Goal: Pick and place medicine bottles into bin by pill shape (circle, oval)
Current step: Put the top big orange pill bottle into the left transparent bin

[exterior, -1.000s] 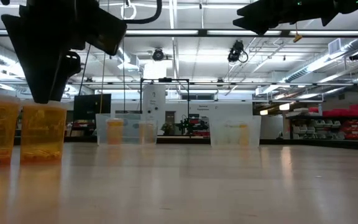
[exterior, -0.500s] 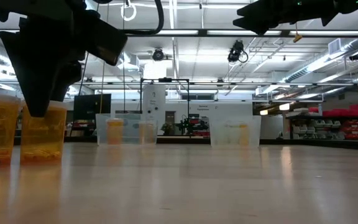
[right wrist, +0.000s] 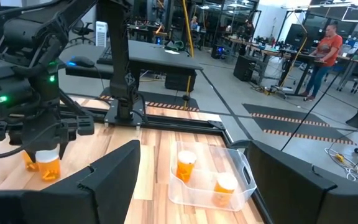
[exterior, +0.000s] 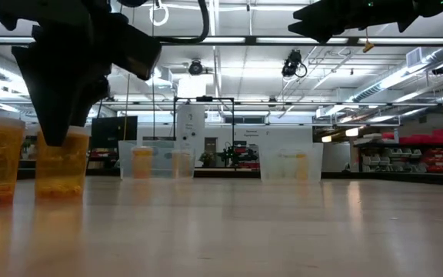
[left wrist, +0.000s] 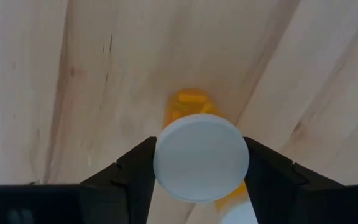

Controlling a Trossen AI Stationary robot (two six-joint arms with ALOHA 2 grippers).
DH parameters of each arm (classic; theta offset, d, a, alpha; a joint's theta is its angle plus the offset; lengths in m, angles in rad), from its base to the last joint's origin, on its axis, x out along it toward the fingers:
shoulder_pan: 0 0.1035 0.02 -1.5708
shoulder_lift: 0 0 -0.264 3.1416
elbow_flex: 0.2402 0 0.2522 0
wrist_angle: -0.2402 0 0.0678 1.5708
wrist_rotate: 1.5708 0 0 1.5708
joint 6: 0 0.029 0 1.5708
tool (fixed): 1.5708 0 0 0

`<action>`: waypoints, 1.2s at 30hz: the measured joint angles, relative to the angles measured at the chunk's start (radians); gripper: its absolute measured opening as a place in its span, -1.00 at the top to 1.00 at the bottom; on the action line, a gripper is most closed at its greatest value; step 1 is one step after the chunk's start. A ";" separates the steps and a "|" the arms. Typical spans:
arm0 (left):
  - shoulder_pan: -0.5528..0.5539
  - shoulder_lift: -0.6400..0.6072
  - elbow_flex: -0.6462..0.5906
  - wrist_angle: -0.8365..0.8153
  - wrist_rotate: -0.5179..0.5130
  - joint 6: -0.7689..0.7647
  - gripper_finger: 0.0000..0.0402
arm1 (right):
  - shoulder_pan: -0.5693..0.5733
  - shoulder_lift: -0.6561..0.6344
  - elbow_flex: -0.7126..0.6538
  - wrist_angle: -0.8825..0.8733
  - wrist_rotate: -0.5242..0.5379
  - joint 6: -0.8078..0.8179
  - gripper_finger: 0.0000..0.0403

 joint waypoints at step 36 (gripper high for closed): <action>0.574 0.000 0.371 -0.215 -0.114 0.515 -0.12 | 0.000 0.000 0.000 0.000 0.000 -0.004 -0.51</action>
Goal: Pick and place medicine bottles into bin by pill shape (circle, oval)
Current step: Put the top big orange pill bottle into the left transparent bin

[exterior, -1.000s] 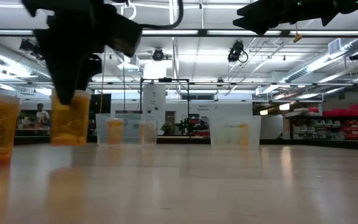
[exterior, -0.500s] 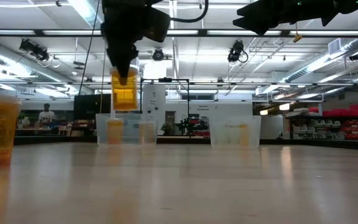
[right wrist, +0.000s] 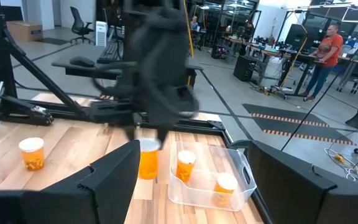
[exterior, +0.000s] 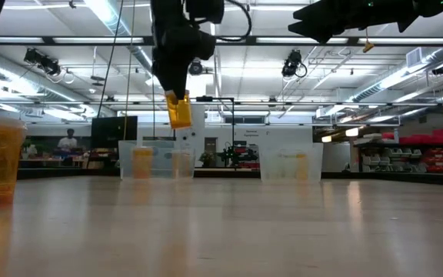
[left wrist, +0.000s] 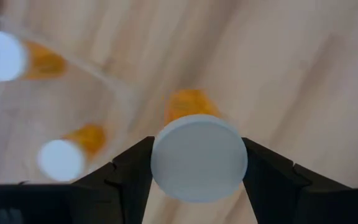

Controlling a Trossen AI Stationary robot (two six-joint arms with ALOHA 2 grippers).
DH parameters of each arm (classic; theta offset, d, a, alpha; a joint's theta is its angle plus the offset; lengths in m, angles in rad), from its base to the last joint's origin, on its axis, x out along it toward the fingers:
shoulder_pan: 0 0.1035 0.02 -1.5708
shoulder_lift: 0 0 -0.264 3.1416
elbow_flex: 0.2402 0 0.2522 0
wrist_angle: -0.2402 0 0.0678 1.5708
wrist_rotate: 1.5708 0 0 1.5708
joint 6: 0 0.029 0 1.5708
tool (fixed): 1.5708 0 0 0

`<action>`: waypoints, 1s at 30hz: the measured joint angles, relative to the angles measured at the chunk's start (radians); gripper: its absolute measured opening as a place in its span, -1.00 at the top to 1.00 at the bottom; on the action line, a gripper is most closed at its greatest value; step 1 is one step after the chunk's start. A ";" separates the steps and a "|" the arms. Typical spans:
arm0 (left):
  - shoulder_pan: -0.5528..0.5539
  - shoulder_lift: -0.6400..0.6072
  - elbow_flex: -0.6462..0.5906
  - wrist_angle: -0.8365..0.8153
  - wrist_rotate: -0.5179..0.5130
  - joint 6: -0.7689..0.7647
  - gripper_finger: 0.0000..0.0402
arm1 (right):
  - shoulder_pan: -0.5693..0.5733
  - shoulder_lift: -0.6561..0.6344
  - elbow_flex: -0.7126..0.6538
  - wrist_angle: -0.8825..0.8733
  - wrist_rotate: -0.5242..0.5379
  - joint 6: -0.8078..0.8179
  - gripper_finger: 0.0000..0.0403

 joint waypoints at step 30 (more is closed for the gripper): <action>0.259 0.113 0.000 0.047 -0.070 0.075 -0.11 | 0.000 0.000 0.000 0.000 0.000 -0.007 -0.51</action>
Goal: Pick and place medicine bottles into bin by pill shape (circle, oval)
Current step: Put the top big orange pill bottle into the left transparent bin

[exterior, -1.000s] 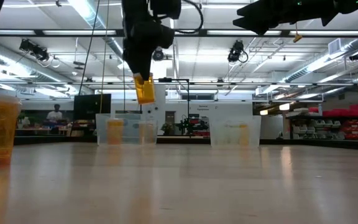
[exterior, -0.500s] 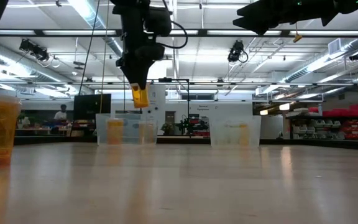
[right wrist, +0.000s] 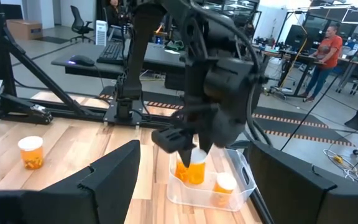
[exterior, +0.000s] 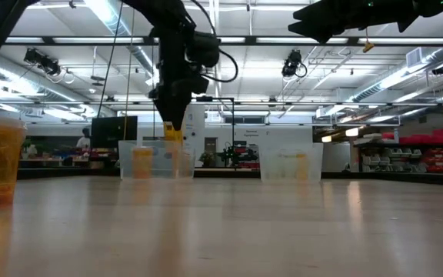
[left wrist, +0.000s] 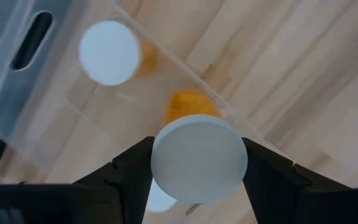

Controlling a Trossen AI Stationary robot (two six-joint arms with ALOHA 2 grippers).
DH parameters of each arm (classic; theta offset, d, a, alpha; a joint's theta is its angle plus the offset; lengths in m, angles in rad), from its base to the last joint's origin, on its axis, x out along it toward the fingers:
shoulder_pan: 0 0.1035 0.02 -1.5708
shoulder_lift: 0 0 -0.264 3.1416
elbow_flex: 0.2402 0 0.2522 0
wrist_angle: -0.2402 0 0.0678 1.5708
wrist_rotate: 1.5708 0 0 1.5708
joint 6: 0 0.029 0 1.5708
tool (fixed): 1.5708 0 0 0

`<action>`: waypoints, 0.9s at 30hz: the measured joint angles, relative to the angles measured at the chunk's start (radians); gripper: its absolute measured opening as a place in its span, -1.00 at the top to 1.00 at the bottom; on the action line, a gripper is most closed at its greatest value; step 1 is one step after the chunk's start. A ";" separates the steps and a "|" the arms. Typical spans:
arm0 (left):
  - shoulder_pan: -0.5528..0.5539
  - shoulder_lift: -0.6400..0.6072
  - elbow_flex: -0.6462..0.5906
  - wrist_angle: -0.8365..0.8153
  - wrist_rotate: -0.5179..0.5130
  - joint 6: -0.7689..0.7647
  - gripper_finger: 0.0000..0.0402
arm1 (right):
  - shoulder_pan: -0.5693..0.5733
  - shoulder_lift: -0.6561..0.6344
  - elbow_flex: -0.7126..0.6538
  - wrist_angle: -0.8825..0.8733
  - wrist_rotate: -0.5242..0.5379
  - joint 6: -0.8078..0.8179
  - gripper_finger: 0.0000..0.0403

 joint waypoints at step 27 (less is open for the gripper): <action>0.008 0.107 0.000 -0.010 0.017 -0.004 -0.16 | 0.000 0.000 0.000 -0.001 0.000 0.000 -0.51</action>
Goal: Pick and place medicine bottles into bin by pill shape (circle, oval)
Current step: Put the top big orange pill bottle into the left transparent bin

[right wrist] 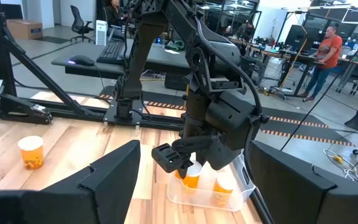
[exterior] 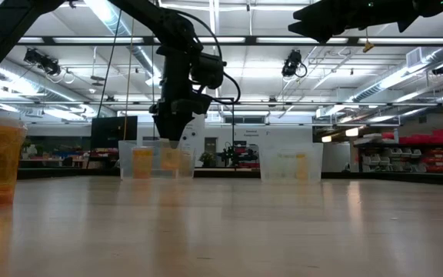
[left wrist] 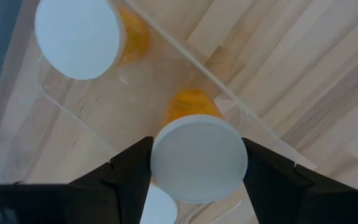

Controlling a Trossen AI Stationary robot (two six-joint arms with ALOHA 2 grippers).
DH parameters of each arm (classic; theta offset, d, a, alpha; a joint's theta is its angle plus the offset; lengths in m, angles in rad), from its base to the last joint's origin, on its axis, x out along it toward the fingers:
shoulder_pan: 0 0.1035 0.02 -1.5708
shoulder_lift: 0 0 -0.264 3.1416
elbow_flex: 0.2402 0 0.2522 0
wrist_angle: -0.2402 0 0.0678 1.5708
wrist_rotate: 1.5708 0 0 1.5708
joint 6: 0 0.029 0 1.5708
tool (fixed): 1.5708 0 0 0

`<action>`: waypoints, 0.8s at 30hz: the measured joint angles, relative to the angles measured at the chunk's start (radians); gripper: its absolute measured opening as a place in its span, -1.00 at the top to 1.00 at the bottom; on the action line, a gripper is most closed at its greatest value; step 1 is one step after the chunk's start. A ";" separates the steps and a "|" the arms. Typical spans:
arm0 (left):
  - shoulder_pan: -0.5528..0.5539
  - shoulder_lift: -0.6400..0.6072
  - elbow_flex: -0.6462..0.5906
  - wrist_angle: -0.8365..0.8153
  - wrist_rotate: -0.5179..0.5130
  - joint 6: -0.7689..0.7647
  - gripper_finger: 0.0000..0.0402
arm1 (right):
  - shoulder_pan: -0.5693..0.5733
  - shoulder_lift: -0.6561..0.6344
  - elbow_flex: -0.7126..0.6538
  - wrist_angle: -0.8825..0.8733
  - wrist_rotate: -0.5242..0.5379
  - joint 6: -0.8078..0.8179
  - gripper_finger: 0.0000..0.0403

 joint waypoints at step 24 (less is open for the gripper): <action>0.005 0.000 0.011 -0.010 0.015 0.051 -0.41 | 0.000 0.000 0.000 0.000 0.000 0.000 -0.51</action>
